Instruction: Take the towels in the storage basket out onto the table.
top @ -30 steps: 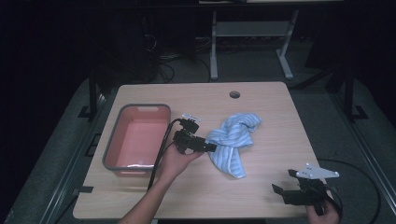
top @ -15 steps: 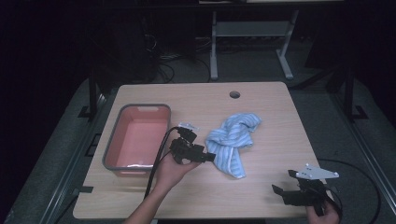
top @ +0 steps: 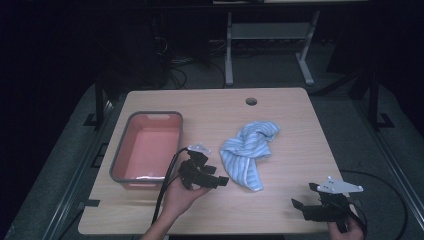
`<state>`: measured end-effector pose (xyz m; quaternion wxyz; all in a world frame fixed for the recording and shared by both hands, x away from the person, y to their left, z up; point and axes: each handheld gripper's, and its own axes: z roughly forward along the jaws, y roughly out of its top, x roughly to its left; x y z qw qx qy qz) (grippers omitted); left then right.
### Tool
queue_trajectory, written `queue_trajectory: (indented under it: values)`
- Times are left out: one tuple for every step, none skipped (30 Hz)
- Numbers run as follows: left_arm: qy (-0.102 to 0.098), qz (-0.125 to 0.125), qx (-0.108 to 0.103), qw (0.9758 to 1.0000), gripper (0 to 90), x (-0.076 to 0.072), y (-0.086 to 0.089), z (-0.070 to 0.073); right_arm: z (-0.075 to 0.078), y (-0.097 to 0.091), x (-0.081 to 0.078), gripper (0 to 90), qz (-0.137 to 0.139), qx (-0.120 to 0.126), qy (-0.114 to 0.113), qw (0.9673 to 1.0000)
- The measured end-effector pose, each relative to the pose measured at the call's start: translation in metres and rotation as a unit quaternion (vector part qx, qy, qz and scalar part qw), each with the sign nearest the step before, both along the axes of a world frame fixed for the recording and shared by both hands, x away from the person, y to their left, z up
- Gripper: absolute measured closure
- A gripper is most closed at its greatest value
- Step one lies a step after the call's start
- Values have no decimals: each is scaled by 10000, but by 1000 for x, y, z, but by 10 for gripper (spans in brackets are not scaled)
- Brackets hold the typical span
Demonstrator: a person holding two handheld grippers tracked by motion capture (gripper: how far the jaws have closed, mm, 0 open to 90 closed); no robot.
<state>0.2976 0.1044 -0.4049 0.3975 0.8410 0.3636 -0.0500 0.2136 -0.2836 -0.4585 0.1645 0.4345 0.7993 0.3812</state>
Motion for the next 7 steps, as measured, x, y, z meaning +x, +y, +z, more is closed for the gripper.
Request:
queue_trajectory:
  values:
    - [-22, -13, -24, 10000, 319, -3, 2, -2, 0, 0, 0, 140, 2, -4, -8, 10000]
    - [-16, -10, -92, 10000, 318, -6, 4, -4, 0, -1, -1, 140, -13, -4, -15, 10000]
    - [-31, -3, -146, 9999, 318, -10, 6, -7, 0, -1, -1, 140, -30, -5, -8, 10000]
    - [-82, 19, -154, 9998, 317, -14, 7, -9, 0, -1, -2, 140, -35, -7, 1, 10000]
    - [-137, 53, -180, 9997, 315, -19, 9, -14, -1, -1, -2, 140, -39, -4, -5, 10000]
    - [-130, 66, -221, 9996, 315, -22, 10, -17, -1, 0, -3, 140, -50, 9, -8, 10000]
    - [-117, 60, -310, 9994, 315, -26, 12, -22, -1, 0, -3, 140, -47, 15, -17, 10000]
